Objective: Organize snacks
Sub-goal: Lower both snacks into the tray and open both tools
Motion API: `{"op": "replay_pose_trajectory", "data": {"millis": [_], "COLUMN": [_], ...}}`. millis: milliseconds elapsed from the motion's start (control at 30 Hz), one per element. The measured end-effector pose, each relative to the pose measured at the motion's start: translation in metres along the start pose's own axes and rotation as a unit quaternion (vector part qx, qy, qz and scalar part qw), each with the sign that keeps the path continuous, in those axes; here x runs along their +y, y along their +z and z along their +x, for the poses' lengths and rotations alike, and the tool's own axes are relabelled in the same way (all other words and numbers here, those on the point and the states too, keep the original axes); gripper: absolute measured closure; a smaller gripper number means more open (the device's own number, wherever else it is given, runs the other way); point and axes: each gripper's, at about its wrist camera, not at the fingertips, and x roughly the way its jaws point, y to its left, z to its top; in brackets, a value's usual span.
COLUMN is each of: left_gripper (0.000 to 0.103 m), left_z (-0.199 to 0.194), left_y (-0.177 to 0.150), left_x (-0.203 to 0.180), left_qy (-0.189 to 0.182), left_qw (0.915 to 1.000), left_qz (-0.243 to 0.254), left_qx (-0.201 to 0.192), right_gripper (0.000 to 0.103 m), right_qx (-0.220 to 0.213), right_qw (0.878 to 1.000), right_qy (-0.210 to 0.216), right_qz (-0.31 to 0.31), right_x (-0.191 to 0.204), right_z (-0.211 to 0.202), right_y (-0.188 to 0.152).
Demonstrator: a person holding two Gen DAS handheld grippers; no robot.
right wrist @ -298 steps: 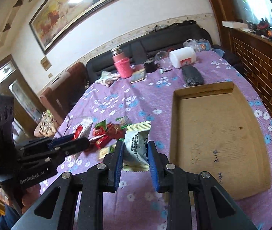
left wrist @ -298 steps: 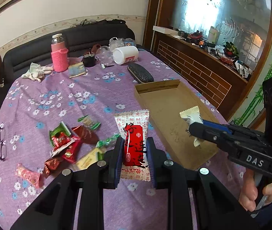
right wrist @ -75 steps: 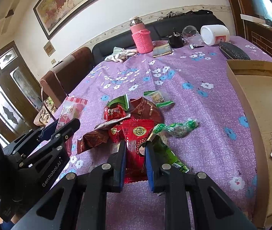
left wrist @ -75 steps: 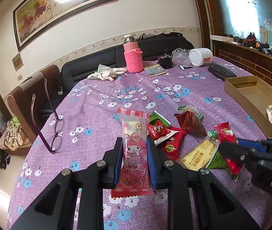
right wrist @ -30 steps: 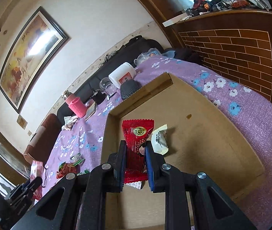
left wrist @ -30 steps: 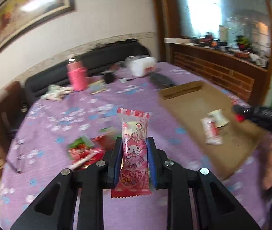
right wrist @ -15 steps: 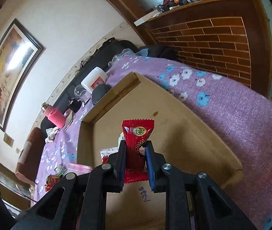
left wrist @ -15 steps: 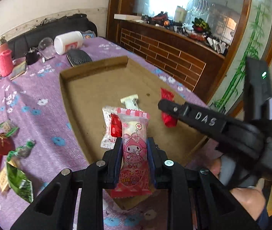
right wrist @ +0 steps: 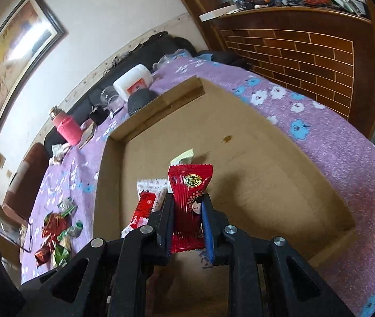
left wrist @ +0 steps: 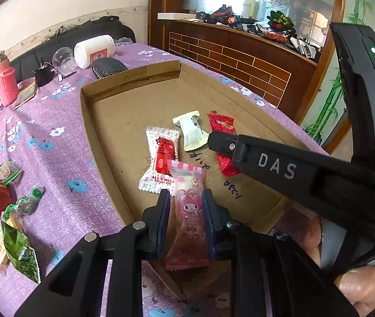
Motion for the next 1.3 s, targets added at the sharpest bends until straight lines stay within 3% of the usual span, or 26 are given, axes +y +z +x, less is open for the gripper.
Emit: {"op": "replay_pose_trajectory", "data": {"millis": [600,700,933,1000,1067,1133,1300], "left_gripper": [0.079,0.07,0.061,0.059,0.058,0.056,0.053], "left_z": [-0.001,-0.002,-0.01,-0.014,-0.018,-0.022,-0.028], "left_y": [-0.003,-0.003,-0.002,-0.002,-0.002,-0.002,-0.004], "left_x": [-0.003,-0.003,-0.002,-0.005,-0.008,-0.011,-0.016], "left_qy": [0.01,0.013,0.012,0.018,0.027,0.037,0.061], "left_qw": [0.9999,0.9999,0.9997,0.9993,0.9985,0.9974,0.9942], "left_qz": [0.009,0.01,0.008,0.013,0.02,0.028,0.045], "left_qx": [-0.006,-0.007,-0.022,-0.032,-0.043,-0.056,-0.076], "right_gripper": [0.08,0.076,0.069,0.065,0.05,0.043,0.04], "right_qx": [0.009,0.006,-0.016,-0.032,-0.051,-0.073,-0.109], "right_qw": [1.0,1.0,1.0,0.999,0.998,0.997,0.992], "right_qy": [-0.004,-0.007,-0.002,-0.007,-0.008,-0.01,-0.001], "right_qz": [-0.011,-0.01,-0.001,-0.011,-0.021,-0.031,-0.06], "right_x": [0.004,0.004,0.003,0.007,0.011,0.016,0.03], "right_z": [0.001,0.0,-0.009,-0.014,-0.02,-0.028,-0.039], "right_y": [-0.001,-0.001,0.0,0.001,0.001,0.0,-0.002]}}
